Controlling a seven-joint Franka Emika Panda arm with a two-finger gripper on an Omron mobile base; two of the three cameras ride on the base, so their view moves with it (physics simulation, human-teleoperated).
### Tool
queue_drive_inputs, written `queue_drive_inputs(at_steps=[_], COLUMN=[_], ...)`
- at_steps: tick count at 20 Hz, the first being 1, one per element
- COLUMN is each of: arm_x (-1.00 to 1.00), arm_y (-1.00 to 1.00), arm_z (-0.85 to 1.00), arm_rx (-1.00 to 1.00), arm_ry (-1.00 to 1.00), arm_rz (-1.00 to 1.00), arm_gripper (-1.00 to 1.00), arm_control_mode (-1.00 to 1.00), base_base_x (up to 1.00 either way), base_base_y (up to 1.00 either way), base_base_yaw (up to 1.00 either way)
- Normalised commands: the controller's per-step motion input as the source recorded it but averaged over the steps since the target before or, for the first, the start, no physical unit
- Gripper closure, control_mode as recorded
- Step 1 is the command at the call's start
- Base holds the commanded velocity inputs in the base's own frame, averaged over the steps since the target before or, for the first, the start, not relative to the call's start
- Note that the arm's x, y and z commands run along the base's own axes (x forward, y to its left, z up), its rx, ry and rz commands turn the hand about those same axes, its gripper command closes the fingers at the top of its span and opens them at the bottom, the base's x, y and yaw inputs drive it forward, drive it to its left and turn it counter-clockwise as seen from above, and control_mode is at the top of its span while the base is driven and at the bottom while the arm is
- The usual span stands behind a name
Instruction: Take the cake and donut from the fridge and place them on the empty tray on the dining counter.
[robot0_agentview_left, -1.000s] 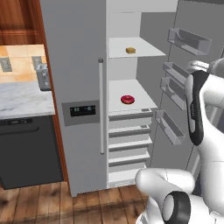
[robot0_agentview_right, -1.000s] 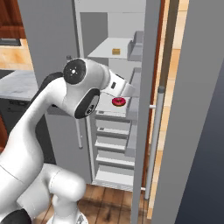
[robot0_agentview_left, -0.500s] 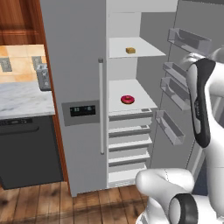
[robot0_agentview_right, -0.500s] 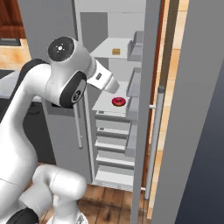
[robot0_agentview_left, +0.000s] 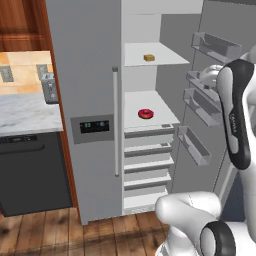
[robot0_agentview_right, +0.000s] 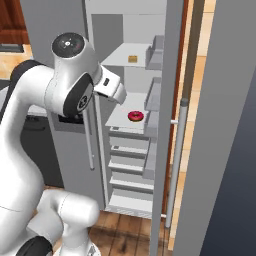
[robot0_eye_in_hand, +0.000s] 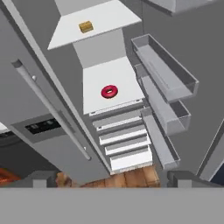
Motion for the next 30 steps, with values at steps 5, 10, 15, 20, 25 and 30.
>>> queue_drive_inputs(at_steps=[5, 10, 15, 20, 25, 30], arm_x=[-0.52, -0.85, -0.78, -0.42, -0.31, -0.04], arm_y=[0.46, 0.25, 0.03, 0.16, 0.17, 0.18], arm_z=[-0.16, -0.02, 0.01, 0.06, 0.21, 0.04], arm_rx=[-0.22, -0.14, -0.02, 0.00, 0.00, 0.00], arm_ry=[-0.02, 0.00, 0.04, 0.02, -0.01, -0.07], arm_rz=[0.22, 0.10, 0.01, -0.02, -0.13, -0.13], arm_gripper=[-1.00, -1.00, -1.00, -1.00, -1.00, -1.00], arm_control_mode=[-1.00, -1.00, -1.00, -1.00, -1.00, -1.00], base_base_x=[0.00, 0.00, 0.00, 0.00, 0.00, 0.00], base_base_y=[0.00, 0.00, 0.00, 0.00, 0.00, 0.00], base_base_yaw=[0.00, 0.00, 0.00, 0.00, 0.00, 0.00])
